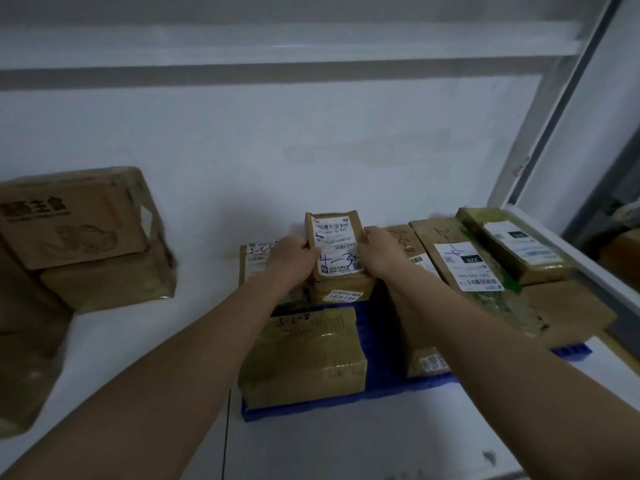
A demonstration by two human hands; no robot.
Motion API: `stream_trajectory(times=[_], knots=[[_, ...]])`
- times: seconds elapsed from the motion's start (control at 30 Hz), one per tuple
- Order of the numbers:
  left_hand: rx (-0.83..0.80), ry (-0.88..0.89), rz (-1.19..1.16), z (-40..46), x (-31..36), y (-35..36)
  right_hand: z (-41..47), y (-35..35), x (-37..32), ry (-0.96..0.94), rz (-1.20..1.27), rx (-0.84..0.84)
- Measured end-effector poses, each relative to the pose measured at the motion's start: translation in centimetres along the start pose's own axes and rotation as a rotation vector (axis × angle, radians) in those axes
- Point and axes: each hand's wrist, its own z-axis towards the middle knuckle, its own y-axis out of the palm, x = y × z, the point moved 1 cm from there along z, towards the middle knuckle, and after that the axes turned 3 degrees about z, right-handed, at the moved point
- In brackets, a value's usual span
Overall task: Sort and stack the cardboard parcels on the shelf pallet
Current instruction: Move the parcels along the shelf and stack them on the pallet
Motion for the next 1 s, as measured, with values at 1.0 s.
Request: stream_trajectory(times=[1.0], knots=[[0.052, 0.14, 0.46, 4.3, -1.2, 4.0, 2.9, 4.3, 1.7, -0.151, -0.595, -0.109]])
